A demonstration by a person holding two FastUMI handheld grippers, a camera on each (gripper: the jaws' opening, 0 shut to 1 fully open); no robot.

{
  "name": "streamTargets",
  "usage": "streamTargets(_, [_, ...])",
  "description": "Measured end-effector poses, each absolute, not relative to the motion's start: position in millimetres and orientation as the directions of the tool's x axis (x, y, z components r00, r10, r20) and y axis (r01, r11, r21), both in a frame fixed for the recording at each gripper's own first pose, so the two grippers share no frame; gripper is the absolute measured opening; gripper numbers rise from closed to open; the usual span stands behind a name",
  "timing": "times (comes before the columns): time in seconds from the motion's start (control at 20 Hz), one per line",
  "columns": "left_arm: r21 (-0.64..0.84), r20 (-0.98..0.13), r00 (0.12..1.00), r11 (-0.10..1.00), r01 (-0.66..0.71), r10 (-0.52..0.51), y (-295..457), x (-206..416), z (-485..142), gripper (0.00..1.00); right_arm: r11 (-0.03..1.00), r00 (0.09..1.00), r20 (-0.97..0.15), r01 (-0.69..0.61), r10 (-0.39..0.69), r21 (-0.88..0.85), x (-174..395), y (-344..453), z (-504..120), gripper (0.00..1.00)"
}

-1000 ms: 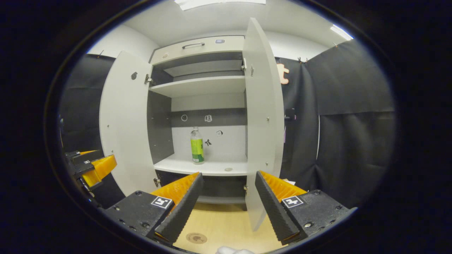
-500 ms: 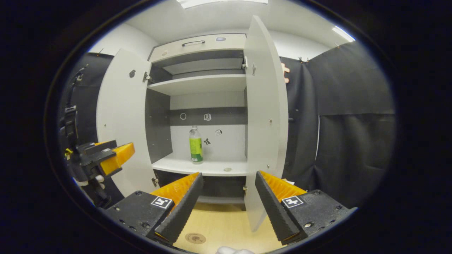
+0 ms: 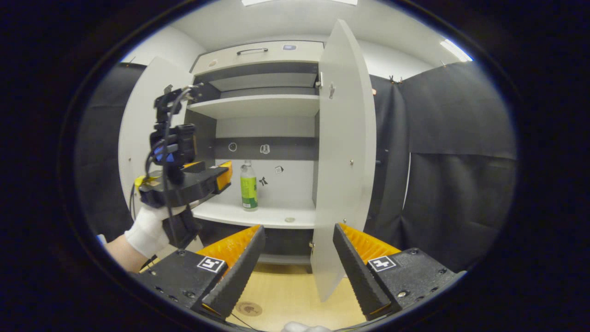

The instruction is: Grasp the bottle in the cabinet with the left hand and place it on the coaster, then close the right door with the right hand and the left door with the left hand.

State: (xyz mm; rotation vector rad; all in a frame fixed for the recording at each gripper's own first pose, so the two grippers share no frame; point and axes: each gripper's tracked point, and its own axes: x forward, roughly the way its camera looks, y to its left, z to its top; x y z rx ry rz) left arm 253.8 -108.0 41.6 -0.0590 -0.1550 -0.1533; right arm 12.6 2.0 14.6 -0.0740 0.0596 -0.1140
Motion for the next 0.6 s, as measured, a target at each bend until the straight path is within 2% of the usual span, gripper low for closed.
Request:
streamTargets(0.35, [-0.053,0.153,0.981,0.99,0.13,-0.12,-135.5,337.3,19.5,0.96,0.99,0.986,-0.104,0.121,-0.129,-0.078,10.9,3.2,-2.3,0.96])
streamTargets(0.6, [-0.026,0.087,0.991,0.995,0.099,-0.096,-144.9,378.9,-13.3,0.96,0.989,0.977,-0.163,0.126,-0.137,-0.077,11.1,0.3,-27.8,0.98])
